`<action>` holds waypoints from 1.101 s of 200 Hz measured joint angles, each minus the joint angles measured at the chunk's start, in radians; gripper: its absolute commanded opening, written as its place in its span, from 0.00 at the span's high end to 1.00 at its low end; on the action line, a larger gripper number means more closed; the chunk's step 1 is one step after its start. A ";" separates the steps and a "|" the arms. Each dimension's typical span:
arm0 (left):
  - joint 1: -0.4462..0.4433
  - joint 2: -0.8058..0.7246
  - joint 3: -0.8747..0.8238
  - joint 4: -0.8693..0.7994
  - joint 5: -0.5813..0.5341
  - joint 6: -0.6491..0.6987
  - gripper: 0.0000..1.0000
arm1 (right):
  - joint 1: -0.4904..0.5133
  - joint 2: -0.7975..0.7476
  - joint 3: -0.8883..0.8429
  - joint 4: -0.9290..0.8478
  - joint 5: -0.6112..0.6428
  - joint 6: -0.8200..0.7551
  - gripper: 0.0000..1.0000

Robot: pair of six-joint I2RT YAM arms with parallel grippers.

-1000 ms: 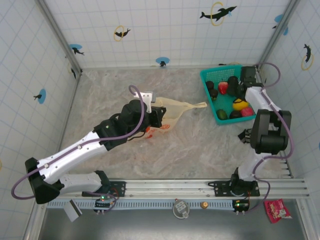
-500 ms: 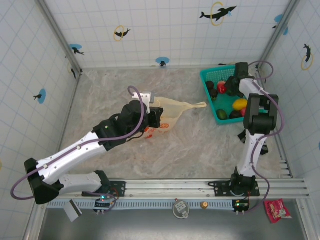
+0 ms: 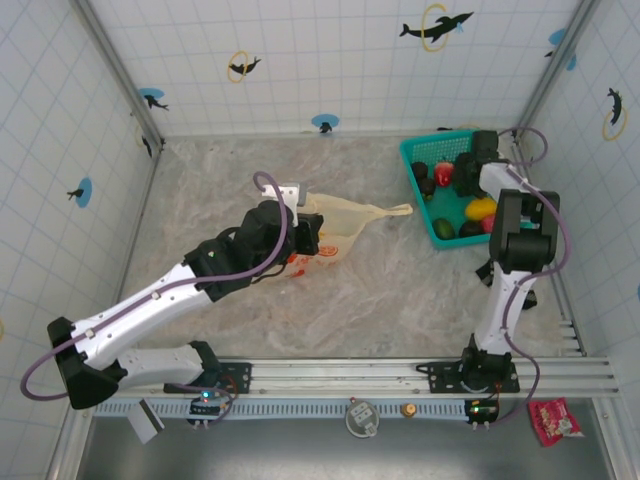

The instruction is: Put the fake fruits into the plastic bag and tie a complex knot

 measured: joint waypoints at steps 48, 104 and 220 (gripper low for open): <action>0.000 -0.031 0.001 -0.005 -0.027 0.000 1.00 | 0.015 -0.343 -0.215 0.093 -0.040 -0.001 0.43; 0.001 -0.053 -0.007 -0.005 -0.026 -0.011 1.00 | 0.206 -0.756 -0.410 0.298 -0.230 -0.063 0.44; 0.001 -0.145 -0.047 -0.004 -0.049 -0.042 1.00 | 0.674 -0.964 -0.673 0.352 -0.575 -0.347 0.44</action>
